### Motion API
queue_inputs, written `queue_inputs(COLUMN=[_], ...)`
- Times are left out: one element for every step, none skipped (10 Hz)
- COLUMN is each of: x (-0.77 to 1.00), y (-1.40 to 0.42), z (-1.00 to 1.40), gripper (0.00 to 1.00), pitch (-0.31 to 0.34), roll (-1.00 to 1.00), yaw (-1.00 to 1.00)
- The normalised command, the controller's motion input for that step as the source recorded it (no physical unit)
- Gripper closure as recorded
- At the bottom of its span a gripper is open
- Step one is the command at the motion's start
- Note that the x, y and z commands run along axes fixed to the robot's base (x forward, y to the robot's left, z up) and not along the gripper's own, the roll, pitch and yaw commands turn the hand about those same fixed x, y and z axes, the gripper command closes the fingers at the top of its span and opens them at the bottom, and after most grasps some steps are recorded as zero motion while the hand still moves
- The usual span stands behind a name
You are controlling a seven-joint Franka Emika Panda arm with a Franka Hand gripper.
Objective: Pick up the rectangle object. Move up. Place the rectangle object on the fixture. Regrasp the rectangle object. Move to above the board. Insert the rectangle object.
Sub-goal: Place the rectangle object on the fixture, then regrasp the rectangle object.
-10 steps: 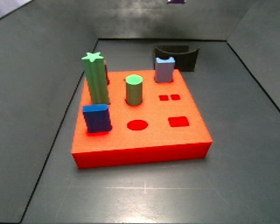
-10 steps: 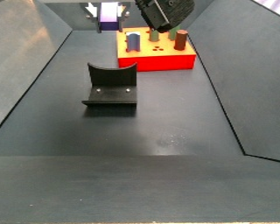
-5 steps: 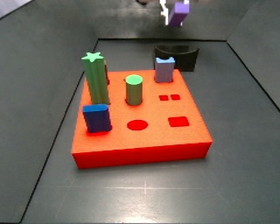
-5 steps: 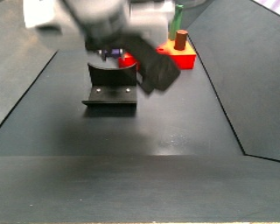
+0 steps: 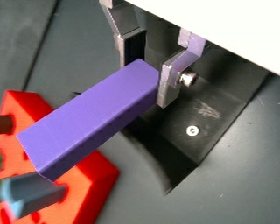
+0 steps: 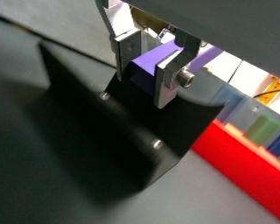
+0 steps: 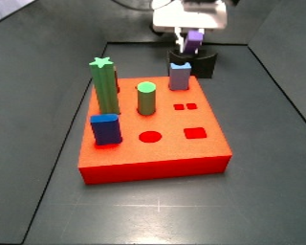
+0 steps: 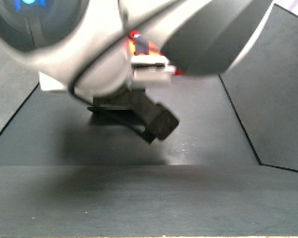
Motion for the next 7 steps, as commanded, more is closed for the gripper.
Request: queue_inputs(x=[0.15, 0.13, 0.11, 0.09, 0.0, 0.0, 0.0], y=[0.09, 0.08, 0.07, 0.05, -0.5, 0.0, 0.0], z=[-0.75, -0.64, -0.48, -0.27, -0.17, 0.0, 1.0], gripper=[1.0, 1.0, 1.0, 1.0, 1.0, 0.0, 0.0], pitch=[-0.03, -0.027, -0.024, -0.026, 0.0, 0.0, 0.007], roll=[-0.16, -0.15, -0.13, -0.11, 0.0, 0.0, 0.06], yaw=[-0.07, -0.06, -0.05, -0.04, 0.0, 0.0, 0.01])
